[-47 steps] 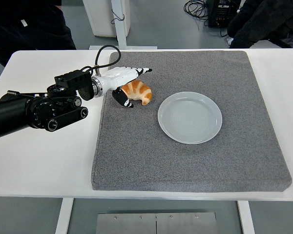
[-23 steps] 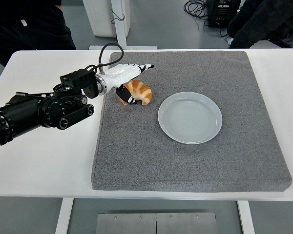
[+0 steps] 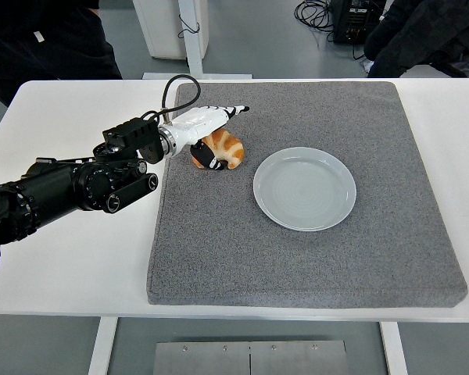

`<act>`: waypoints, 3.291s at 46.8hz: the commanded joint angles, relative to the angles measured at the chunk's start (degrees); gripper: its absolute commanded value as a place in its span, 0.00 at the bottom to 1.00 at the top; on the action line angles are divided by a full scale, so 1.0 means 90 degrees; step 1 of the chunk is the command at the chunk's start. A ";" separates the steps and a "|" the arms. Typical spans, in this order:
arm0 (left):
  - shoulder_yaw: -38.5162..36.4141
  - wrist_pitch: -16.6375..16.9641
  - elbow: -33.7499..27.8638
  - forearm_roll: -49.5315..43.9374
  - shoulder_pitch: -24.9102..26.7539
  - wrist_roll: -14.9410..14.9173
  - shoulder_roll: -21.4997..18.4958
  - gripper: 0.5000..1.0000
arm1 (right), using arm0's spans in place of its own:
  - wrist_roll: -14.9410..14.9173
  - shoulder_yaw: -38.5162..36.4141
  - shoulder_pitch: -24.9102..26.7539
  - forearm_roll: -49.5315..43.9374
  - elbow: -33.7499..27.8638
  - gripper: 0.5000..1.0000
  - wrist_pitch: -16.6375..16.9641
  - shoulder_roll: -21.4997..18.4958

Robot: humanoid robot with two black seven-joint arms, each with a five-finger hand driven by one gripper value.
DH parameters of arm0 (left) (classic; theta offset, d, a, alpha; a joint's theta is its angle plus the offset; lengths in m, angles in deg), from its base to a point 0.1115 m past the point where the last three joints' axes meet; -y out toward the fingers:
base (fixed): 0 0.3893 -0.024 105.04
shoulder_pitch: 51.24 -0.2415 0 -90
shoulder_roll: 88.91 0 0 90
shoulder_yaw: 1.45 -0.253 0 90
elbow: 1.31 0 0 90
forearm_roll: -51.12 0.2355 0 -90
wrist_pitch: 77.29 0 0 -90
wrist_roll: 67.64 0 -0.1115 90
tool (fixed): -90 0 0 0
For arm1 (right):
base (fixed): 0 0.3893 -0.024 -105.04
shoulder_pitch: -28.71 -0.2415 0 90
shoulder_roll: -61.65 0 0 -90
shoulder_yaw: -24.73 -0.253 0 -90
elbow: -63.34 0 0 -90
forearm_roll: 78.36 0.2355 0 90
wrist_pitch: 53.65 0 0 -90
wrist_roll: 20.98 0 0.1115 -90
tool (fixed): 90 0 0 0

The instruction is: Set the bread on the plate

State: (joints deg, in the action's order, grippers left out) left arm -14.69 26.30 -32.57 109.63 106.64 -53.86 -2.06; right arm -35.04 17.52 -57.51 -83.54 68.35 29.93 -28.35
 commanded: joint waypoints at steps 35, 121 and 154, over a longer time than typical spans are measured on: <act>-0.0033 -0.0094 0.0095 -0.0143 -0.0081 0.0793 0.0067 0.00 | 0.0000 0.0000 0.0000 -0.0001 0.0000 1.00 0.0000 0.0000; -0.0170 -0.1422 0.0466 -0.0573 0.2975 0.0705 0.0350 0.00 | 0.0000 0.0000 0.0000 -0.0001 0.0000 1.00 0.0000 0.0000; -0.0140 -0.0778 -0.0989 -0.0349 0.2819 0.0666 0.0350 0.00 | 0.0000 0.0000 0.0000 -0.0001 0.0000 1.00 0.0000 0.0000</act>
State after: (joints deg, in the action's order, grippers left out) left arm -15.95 17.77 -39.93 106.25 132.42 -47.92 1.09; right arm -35.04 17.52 -57.52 -83.58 68.35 29.93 -28.35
